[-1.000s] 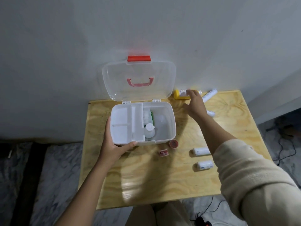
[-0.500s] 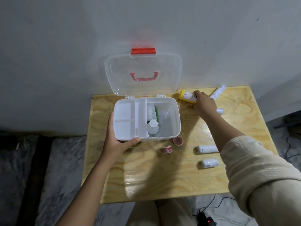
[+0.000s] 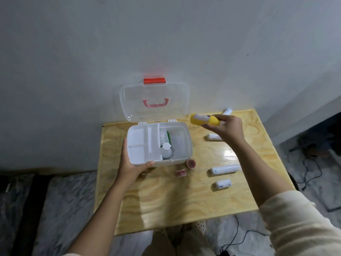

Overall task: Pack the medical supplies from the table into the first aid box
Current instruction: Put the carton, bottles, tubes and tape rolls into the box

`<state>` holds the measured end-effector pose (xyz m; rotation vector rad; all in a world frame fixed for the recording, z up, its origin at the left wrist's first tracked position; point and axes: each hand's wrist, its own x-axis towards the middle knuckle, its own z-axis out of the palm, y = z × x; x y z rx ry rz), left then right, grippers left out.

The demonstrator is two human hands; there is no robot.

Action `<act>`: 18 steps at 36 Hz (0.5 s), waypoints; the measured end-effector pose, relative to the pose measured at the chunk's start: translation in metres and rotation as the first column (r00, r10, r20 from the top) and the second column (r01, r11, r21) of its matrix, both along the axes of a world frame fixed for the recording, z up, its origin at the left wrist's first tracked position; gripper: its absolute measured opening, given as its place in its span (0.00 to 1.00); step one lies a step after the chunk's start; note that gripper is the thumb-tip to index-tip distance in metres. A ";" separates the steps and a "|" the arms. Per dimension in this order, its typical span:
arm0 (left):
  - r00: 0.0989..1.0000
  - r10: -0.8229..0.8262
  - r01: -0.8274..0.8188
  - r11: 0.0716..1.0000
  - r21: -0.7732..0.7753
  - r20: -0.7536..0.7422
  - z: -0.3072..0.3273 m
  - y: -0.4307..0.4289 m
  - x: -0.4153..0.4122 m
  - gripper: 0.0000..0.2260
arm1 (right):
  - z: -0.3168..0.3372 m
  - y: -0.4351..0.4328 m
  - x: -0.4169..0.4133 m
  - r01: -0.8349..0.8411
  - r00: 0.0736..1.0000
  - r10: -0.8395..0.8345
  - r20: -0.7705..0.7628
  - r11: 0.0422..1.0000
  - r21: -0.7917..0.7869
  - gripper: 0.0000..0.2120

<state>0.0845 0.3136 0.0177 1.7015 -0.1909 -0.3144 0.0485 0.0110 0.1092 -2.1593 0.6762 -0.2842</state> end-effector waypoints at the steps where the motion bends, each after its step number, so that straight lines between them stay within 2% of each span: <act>1: 1.000 0.001 -0.001 1.000 -0.005 -0.003 0.000 0.000 0.000 0.51 | 0.005 0.003 -0.005 -0.006 1.000 0.006 0.025 1.000 0.018 0.18; 5: 1.000 0.006 -0.006 1.000 -0.017 -0.002 0.002 -0.001 0.002 0.52 | 0.018 0.017 -0.018 -0.137 0.990 0.137 0.012 0.991 -0.007 0.20; 10: 1.000 -0.001 0.001 1.000 -0.017 0.003 -0.002 0.000 0.006 0.54 | 0.014 0.038 -0.022 -0.345 0.934 0.328 -0.139 0.931 -0.119 0.22; 18: 1.000 0.012 -0.012 0.999 0.031 0.010 -0.009 0.002 0.006 0.54 | 0.005 0.065 -0.012 -0.541 0.813 0.435 -0.387 0.811 -0.225 0.23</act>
